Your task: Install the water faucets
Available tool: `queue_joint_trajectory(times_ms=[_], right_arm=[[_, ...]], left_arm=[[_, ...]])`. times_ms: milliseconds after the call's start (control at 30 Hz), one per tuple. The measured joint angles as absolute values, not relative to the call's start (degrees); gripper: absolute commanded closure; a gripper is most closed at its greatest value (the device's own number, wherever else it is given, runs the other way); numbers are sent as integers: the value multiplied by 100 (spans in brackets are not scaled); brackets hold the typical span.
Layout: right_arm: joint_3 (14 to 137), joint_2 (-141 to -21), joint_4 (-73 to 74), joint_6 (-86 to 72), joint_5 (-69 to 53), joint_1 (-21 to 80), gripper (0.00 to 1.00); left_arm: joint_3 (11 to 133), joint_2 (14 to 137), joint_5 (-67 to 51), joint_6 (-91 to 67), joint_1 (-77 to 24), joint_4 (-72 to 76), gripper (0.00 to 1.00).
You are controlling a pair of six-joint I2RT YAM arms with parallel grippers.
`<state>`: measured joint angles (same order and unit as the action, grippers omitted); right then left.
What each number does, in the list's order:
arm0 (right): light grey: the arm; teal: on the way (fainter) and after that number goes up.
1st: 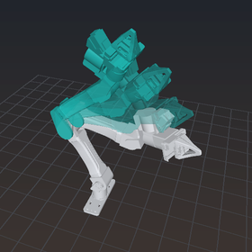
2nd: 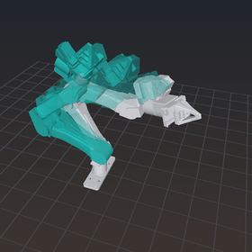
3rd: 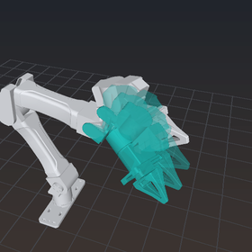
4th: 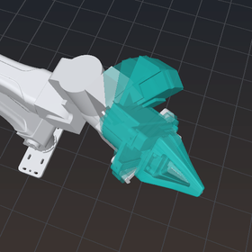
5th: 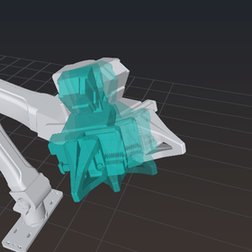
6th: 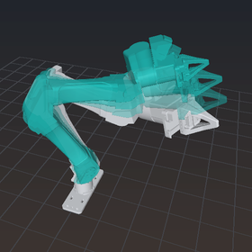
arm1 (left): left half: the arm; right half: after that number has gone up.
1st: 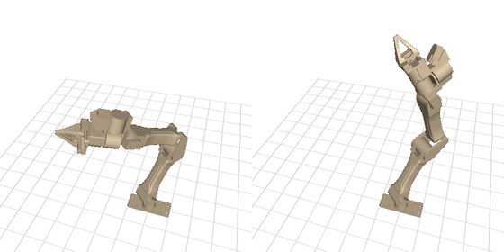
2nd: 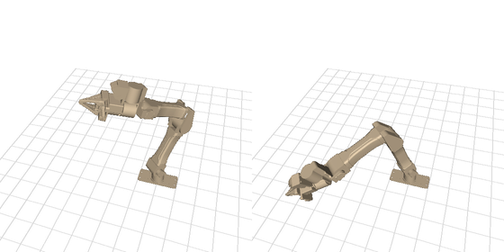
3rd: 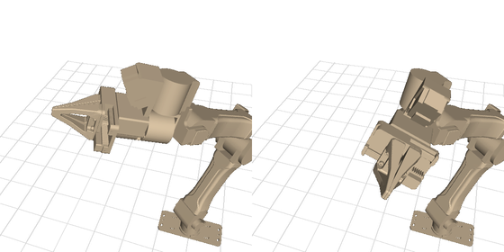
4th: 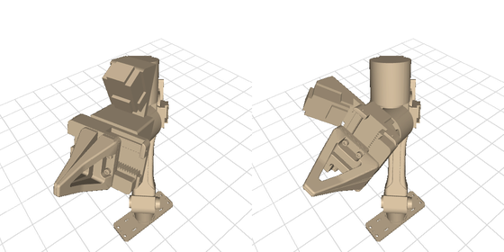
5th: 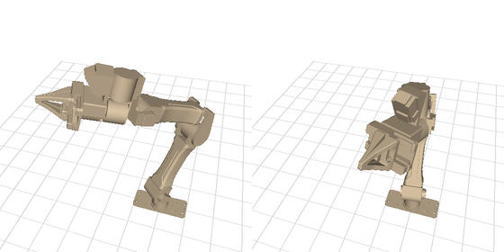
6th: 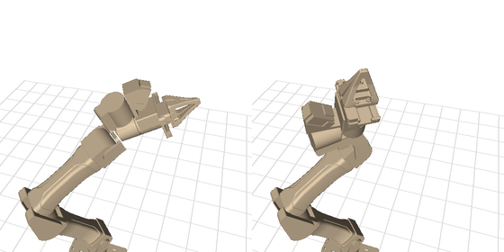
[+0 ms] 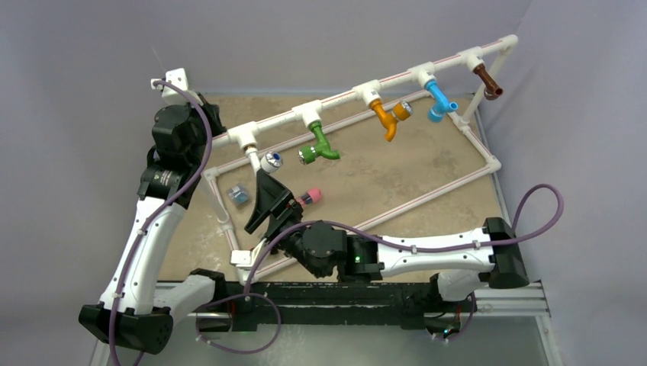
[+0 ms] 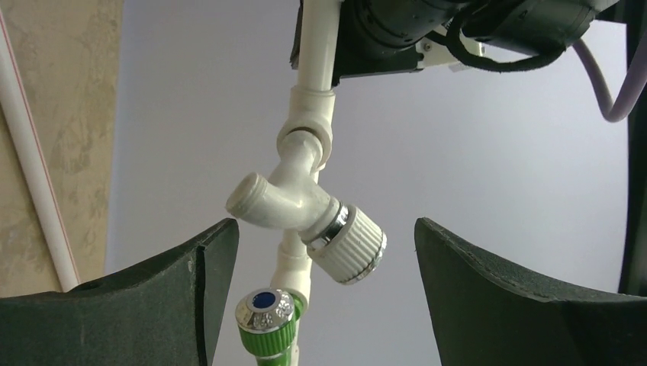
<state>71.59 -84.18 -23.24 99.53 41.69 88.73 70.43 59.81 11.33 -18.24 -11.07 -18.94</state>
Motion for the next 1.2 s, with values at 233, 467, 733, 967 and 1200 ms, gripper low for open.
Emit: queue_joint_trajectory(times_ms=[233,467,733,967,1200], right_arm=[[7277,-8844,-2729,10361,4261,8899,19],[7435,-9008,-2775,10440,4257,8888,32],[7435,-9074,-2961,10440,4252,8735,41],[7435,-9115,-2965,10269,4252,8547,66],[7435,-9192,-3002,9985,4268,8510,94]], left_arm=[[7028,5957,1135,-1822,-1125,-1892,100],[7028,5953,1164,-1824,-1129,-1894,100],[7028,5946,1179,-1824,-1135,-1896,100],[7028,5948,1201,-1824,-1135,-1885,100],[7024,5951,1221,-1824,-1135,-1879,100]])
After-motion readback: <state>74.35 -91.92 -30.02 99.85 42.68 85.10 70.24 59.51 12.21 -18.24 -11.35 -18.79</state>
